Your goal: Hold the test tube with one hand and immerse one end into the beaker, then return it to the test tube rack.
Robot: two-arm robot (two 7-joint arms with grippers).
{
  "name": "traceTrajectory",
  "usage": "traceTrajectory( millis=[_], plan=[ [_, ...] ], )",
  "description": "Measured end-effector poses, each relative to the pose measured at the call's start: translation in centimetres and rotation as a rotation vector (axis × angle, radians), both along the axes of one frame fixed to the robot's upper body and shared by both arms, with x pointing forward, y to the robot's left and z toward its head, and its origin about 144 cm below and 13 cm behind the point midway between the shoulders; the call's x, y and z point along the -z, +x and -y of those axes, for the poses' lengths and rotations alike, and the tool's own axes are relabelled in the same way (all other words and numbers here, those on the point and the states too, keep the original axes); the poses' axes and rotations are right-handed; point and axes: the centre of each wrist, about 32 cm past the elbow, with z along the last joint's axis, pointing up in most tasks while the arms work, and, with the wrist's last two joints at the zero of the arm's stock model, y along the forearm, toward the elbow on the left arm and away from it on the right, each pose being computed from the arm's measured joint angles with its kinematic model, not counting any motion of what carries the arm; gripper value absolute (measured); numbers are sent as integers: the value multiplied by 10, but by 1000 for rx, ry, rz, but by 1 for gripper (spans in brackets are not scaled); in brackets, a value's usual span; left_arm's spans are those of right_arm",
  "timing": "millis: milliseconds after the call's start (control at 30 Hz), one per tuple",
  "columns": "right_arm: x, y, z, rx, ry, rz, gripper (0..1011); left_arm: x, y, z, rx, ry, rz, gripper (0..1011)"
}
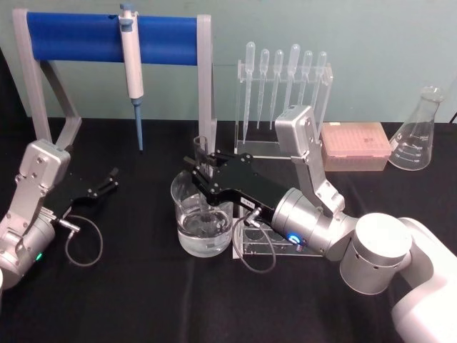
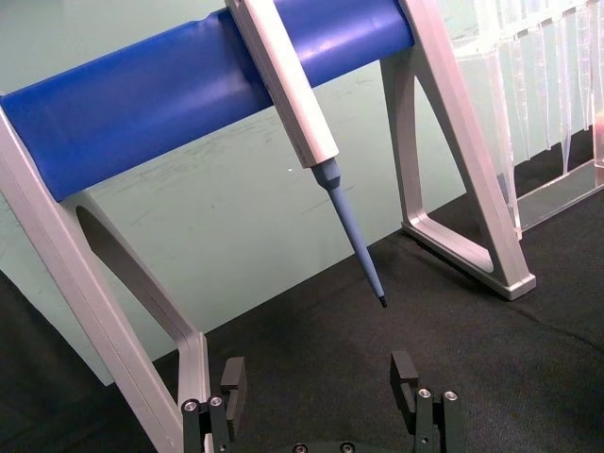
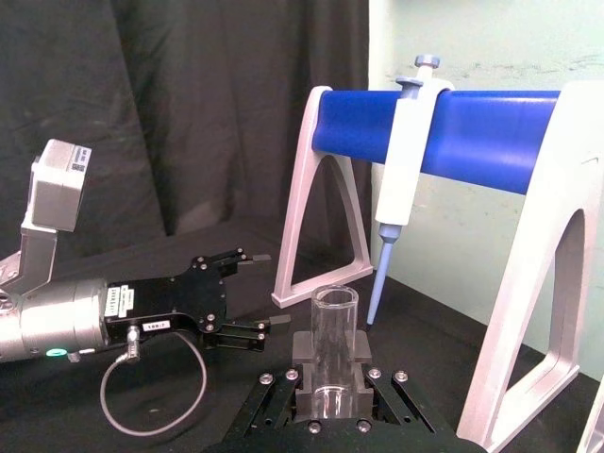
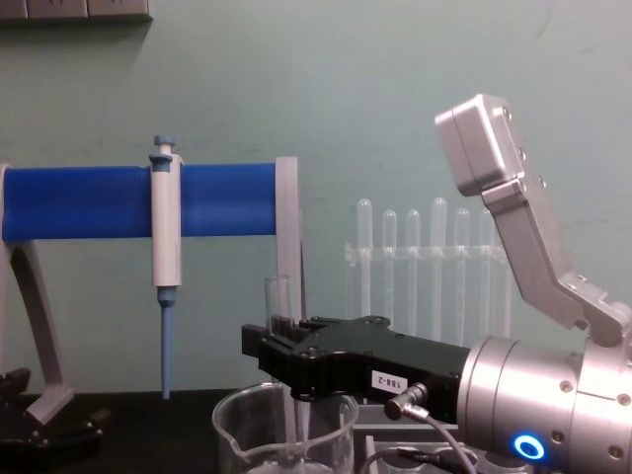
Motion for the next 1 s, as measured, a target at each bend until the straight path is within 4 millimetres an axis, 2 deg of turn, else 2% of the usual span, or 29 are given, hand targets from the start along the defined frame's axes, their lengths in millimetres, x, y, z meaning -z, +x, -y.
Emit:
traceTrajectory(
  millis=[1000],
  plan=[
    [0, 0, 0, 0, 1, 0, 230, 0, 0, 0, 0, 0, 0, 1000]
  ],
)
